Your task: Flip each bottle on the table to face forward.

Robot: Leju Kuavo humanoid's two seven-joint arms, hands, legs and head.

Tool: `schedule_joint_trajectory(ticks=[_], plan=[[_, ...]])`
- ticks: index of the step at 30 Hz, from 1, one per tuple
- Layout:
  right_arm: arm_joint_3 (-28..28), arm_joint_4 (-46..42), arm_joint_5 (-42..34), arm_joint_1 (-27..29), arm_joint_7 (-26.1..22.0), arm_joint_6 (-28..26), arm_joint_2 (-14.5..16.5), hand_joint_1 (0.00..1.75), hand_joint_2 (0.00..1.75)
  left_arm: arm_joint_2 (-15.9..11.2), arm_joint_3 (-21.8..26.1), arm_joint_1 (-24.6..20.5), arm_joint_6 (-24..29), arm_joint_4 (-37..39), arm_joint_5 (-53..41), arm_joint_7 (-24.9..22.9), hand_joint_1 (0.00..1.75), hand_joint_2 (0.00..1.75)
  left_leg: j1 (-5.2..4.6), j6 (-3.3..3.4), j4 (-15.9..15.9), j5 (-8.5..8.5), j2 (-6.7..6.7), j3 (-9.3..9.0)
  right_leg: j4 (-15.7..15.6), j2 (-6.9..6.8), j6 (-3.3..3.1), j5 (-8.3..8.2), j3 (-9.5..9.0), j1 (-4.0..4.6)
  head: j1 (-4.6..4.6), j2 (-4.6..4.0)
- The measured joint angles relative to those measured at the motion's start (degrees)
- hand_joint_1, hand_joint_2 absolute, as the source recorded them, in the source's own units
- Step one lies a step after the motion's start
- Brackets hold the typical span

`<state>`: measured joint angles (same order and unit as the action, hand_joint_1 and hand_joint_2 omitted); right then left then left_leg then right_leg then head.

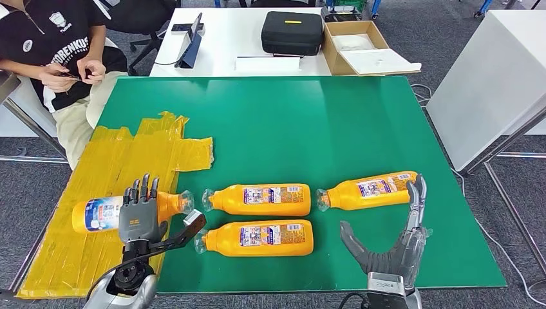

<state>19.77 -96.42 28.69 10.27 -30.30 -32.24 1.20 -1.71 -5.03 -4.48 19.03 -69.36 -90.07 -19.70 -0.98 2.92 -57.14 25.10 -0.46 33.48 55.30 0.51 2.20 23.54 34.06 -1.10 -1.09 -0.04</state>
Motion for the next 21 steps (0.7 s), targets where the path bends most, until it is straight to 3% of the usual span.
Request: schedule_joint_trajectory(ticks=[13, 18, 21], plan=[[-0.1, 0.3, 0.3, 0.3, -0.1, 0.0, 0.4, 0.00, 1.75, -4.3, -6.4, 1.2, -2.9, -9.4, 0.0, -4.6, 0.00, 1.75, 0.00, 0.00, 0.0, 0.00, -0.01, 0.00, 0.0, 0.00, 0.00, 0.00, 0.02, 0.00, 0.01, -0.01], [-0.1, 0.3, 0.6, 0.8, 0.1, -0.2, 0.7, 0.00, 1.75, -5.0, -8.0, 0.9, -4.3, -12.3, 0.0, -3.5, 0.00, 1.75, 0.00, 0.00, 0.0, 0.00, 0.00, 0.00, 0.0, 0.00, 0.00, 0.00, 0.02, 0.00, 0.01, -0.01], [-0.1, 0.3, 0.8, 1.0, 0.5, -0.6, 1.0, 0.00, 1.75, -4.9, -8.3, 0.8, -2.3, -13.2, 0.1, -1.1, 0.00, 1.75, 0.00, 0.00, 0.0, 0.00, 0.01, 0.00, 0.0, 0.01, 0.00, 0.00, 0.02, 0.00, 0.00, -0.01]])
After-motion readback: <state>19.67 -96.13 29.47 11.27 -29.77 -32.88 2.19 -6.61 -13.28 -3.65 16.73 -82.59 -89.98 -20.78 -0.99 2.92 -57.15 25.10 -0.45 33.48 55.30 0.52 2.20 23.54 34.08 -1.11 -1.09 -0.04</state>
